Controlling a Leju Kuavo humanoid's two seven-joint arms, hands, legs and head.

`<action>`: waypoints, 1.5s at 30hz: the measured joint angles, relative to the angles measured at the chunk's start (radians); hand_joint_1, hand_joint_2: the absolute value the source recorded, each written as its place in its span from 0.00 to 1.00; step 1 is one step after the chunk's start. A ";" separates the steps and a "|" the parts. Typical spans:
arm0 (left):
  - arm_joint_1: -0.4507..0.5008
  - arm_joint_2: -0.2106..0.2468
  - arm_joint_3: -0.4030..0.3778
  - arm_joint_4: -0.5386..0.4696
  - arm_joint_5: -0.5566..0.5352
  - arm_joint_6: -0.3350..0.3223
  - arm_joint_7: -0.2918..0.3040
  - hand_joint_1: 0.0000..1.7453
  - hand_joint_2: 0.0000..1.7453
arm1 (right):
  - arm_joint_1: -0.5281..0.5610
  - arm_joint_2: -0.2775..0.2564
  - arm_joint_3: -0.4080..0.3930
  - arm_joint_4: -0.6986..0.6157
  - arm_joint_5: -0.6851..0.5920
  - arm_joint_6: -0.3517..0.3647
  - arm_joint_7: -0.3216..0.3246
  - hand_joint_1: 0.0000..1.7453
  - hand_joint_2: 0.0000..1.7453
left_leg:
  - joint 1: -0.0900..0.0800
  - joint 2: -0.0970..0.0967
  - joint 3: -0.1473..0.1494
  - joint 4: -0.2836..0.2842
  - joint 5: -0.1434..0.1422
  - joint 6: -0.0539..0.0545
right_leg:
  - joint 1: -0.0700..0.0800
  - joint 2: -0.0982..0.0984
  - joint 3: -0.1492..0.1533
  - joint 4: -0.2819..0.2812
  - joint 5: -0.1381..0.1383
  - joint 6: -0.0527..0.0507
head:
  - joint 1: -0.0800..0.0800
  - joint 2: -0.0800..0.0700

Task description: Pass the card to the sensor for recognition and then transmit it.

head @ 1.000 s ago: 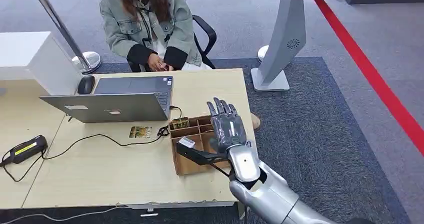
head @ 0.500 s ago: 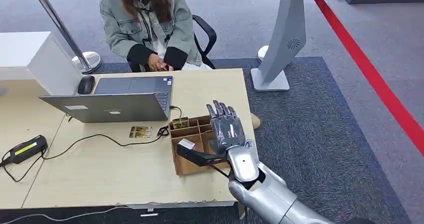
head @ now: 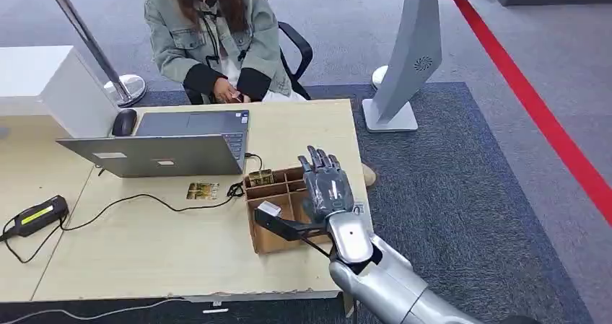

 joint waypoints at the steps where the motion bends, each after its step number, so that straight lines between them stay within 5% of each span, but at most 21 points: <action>1: 0.000 0.000 0.000 0.000 0.000 0.000 0.000 0.00 0.00 | 0.000 0.000 0.000 0.000 0.000 0.000 0.000 0.21 1.00 | 0.000 0.000 0.000 0.000 0.000 0.000 | 0.000 0.000 0.000 0.000 0.000 0.000 | 0.000 0.000; 29: 0.000 0.000 0.000 0.000 -0.006 0.010 0.000 0.00 0.00 | -0.010 0.010 0.001 0.034 0.001 -0.001 -0.002 0.21 1.00 | 0.000 0.000 0.000 0.000 0.000 0.000 | 0.000 0.000 0.000 0.000 0.000 0.000 | 0.000 0.000; 40: 0.000 0.000 0.000 0.000 -0.007 0.010 0.000 0.00 0.00 | -0.010 0.011 0.003 0.034 0.001 -0.001 -0.002 0.25 1.00 | 0.000 0.000 0.000 0.000 0.000 0.000 | 0.000 0.000 0.000 0.000 0.000 0.000 | 0.000 0.000; 45: 0.000 0.000 0.000 0.000 -0.008 0.010 0.000 0.00 0.00 | -0.010 0.011 0.005 0.034 0.000 -0.001 0.000 0.35 1.00 | 0.000 0.000 0.000 0.000 0.000 0.000 | 0.000 0.000 0.000 0.000 0.000 0.000 | 0.000 0.000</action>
